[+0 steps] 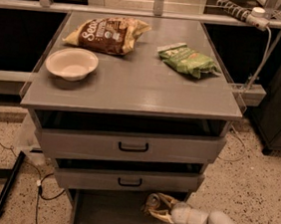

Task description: Place orange can into bottom drawer

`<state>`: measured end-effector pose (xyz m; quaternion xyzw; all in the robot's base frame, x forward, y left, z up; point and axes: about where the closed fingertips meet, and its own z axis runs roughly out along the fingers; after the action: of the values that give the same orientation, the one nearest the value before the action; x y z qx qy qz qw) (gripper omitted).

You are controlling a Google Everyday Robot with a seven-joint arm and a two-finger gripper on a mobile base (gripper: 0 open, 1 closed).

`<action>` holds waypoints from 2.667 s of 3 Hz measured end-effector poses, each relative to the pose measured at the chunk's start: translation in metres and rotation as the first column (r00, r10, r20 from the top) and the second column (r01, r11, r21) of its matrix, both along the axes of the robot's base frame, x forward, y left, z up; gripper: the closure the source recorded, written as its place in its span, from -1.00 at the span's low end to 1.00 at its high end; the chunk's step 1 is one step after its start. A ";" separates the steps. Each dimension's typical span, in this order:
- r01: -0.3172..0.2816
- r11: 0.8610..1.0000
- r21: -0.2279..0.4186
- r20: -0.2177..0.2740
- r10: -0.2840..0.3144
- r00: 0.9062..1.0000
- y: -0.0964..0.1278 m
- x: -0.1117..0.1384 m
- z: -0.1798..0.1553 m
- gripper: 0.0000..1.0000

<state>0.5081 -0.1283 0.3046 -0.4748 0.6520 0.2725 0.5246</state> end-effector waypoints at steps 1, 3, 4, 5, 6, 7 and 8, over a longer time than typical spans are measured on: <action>0.004 1.000 -0.020 0.009 -0.004 1.000 0.005 -0.001 -0.004 1.00; -0.039 0.990 -0.132 0.061 0.048 0.997 0.027 -0.010 -0.049 1.00; -0.060 0.985 -0.162 0.052 0.069 0.996 0.031 -0.019 -0.078 1.00; -0.100 0.982 -0.163 0.024 0.106 0.994 0.037 -0.033 -0.102 1.00; -0.123 0.980 -0.154 0.018 0.127 0.992 0.042 -0.044 -0.119 1.00; -0.123 0.980 -0.154 0.018 0.127 0.992 0.042 -0.045 -0.119 0.64; -0.123 0.980 -0.153 0.018 0.127 0.992 0.042 -0.045 -0.119 0.18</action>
Offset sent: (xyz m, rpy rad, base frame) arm -0.0048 0.0301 -0.0488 -0.1260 -0.0591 0.0554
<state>0.4635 -0.0864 0.1851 -0.5571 0.6324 0.2478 0.4777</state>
